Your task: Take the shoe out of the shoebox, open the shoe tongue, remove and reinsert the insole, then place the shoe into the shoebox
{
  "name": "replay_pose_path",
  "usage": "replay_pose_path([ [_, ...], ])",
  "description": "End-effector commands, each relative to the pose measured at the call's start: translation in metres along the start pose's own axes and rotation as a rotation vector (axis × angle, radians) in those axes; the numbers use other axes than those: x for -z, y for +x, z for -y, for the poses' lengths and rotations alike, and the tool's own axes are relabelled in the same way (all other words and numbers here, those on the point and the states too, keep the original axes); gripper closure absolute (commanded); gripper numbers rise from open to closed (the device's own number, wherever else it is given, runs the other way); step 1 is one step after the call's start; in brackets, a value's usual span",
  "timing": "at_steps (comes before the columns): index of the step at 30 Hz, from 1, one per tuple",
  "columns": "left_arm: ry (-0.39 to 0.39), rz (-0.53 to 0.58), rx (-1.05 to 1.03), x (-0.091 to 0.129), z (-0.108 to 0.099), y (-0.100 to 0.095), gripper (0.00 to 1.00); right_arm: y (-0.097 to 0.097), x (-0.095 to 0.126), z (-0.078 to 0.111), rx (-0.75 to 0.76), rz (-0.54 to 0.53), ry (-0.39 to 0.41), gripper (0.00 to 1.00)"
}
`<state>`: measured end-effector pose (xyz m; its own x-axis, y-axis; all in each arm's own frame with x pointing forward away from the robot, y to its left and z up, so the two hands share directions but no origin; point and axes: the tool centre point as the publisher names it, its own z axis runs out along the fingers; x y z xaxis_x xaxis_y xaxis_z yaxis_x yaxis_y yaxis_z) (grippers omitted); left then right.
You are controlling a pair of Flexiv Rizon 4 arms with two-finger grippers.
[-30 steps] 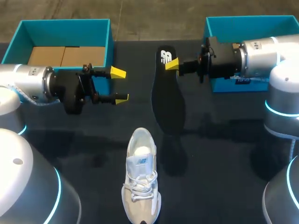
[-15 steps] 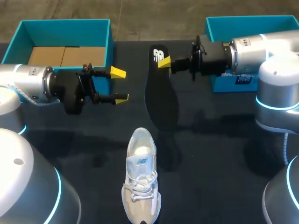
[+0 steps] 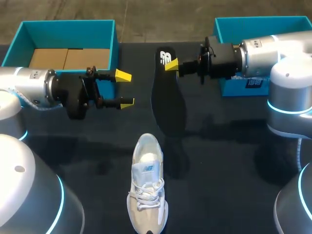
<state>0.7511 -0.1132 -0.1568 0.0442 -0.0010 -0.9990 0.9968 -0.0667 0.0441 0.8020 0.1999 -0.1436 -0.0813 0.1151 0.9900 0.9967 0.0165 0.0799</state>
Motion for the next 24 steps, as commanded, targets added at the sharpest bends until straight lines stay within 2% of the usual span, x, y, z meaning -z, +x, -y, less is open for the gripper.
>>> replay_pose_path([
  [1,-0.016,-0.001,0.008,-0.008,-0.001,0.008,0.00,0.000,-0.001,0.000,0.000,0.000,-0.002,1.00],
  [10,-0.035,-0.023,-0.007,-0.031,0.001,0.012,0.00,0.000,-0.001,0.000,0.000,0.000,-0.002,1.00],
  [14,-0.048,-0.026,-0.023,-0.032,0.001,0.012,0.00,-0.001,-0.003,-0.003,-0.003,-0.006,-0.007,1.00],
  [21,-0.081,-0.034,-0.047,-0.030,0.002,0.014,0.00,-0.005,-0.015,-0.014,-0.056,-0.023,0.032,1.00],
  [24,-0.093,-0.039,-0.056,-0.027,0.001,0.012,0.00,-0.006,-0.016,-0.016,-0.089,-0.009,0.020,1.00],
])
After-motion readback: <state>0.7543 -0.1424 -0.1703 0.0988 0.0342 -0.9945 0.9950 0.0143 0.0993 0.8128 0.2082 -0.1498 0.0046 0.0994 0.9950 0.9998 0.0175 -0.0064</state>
